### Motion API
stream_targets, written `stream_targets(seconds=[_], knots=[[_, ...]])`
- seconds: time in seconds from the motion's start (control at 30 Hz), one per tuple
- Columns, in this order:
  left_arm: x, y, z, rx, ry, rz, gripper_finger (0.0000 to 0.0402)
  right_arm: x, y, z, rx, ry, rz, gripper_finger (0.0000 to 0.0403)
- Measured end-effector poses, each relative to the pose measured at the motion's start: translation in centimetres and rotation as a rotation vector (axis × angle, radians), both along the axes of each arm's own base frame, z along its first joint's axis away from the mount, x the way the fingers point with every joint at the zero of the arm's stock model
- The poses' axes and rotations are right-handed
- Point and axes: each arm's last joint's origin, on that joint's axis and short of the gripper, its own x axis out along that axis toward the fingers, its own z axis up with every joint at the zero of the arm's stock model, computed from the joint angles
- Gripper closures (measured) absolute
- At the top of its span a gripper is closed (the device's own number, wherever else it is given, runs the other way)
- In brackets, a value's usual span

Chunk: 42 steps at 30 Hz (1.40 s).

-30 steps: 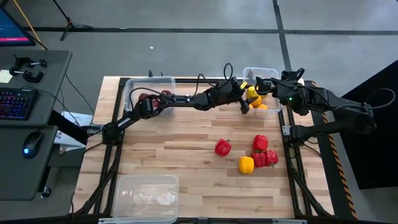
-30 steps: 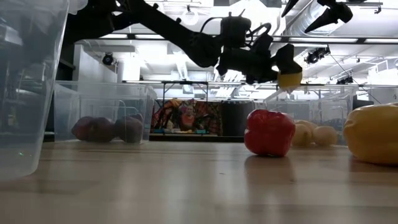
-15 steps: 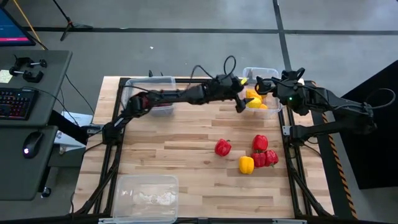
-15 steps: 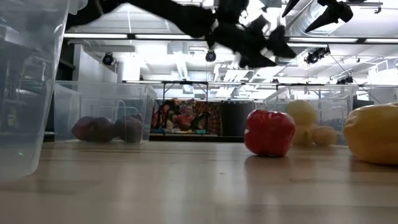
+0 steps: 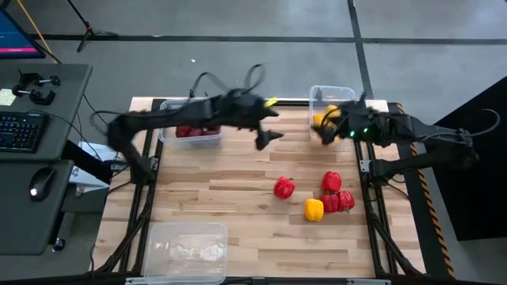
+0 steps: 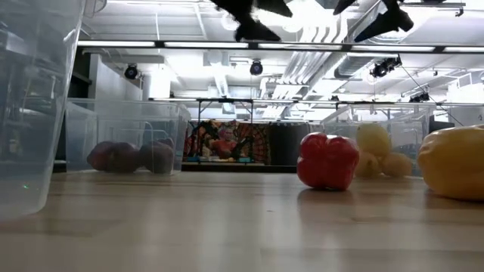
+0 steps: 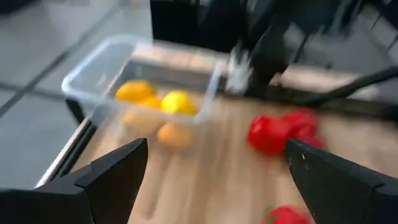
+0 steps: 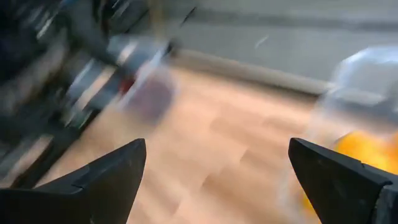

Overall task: Sort produce into baskets
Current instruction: Put the yellow bell pepper into the bottom transparent bin

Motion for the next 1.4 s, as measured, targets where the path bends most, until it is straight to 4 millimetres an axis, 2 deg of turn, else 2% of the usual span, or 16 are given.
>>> stream_targets(seconds=[0.13, 0.3, 0.43, 0.57, 0.77, 1.1, 1.4], knots=[[-5.1, -2.9, -1.0, -0.072, -0.164, -0.005, 0.0037, 1.8, 2.2, -2.6, 0.141, 0.029, 0.138, 0.0020], [-11.3, -5.4, -2.4, -0.195, -0.225, 0.029, 0.0037, 3.3, 6.7, -7.7, 0.379, 0.139, 0.215, 0.0020], [-15.1, -6.2, -1.7, -0.245, -0.306, 0.094, 0.0037, 3.5, 10.4, -10.3, 0.539, 0.239, 0.209, 0.0020], [-17.7, -6.2, -0.2, -0.201, -0.383, 0.142, 0.0037, 4.0, 13.2, -12.0, 0.683, 0.347, 0.164, 0.0020], [-19.5, -6.3, 1.1, -0.086, -0.434, 0.117, 0.0037, 5.5, 15.1, -13.8, 0.723, 0.485, 0.000, 0.0020], [-19.6, -6.4, 1.0, -0.104, -0.418, 0.076, 0.0037, 7.9, 16.6, -16.7, 0.643, 0.706, -0.248, 0.0020], [-20.0, -6.5, 1.0, -0.111, -0.407, 0.059, 0.0037, 9.4, 17.5, -20.2, 0.609, 0.776, -0.345, 0.0020]])
